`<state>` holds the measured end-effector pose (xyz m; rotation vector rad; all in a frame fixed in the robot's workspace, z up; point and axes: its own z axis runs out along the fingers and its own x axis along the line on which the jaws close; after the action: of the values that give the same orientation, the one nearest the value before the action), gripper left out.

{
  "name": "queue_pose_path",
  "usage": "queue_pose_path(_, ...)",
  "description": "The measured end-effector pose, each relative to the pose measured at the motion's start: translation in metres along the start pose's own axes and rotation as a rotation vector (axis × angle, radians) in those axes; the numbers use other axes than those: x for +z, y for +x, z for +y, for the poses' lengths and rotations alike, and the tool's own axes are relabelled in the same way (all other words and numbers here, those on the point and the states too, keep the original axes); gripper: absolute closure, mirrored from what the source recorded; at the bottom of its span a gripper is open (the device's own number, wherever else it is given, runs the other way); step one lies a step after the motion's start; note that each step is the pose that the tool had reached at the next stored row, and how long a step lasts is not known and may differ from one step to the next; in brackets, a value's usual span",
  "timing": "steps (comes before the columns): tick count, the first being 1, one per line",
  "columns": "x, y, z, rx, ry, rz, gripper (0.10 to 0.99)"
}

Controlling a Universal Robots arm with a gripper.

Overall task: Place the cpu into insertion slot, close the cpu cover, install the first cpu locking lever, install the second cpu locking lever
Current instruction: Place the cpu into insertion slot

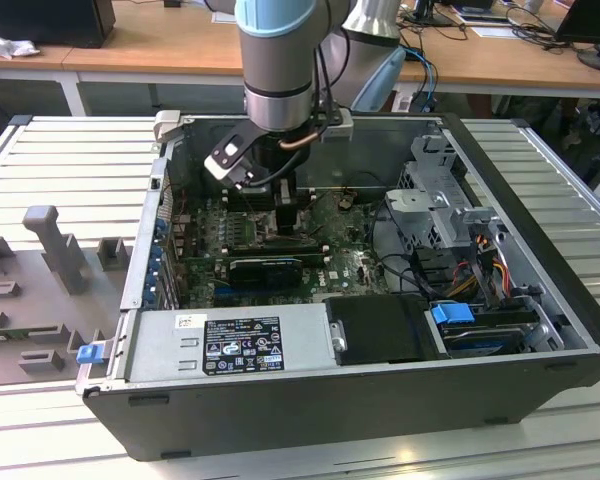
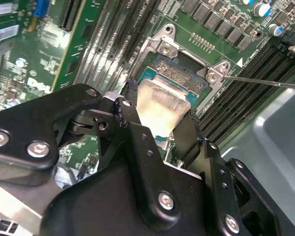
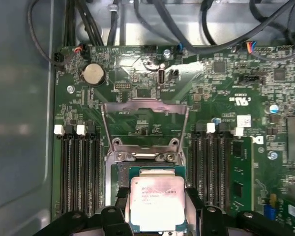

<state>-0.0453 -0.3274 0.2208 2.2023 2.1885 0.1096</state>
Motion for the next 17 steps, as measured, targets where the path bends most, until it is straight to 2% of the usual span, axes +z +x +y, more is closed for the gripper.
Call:
queue_pose_path(4, 0.0053, 0.0061, -0.0019, -0.001, 0.001, 0.0003, 0.553)
queue_pose_path(7, 0.0152, 0.0068, -0.0028, -0.001, 0.007, 0.0001, 0.553)
queue_pose_path(13, 0.0202, 0.0067, -0.0029, 0.007, 0.01, -0.0009, 0.553)
queue_pose_path(17, 0.0204, 0.0066, -0.0029, 0.008, 0.01, -0.0011, 0.553)
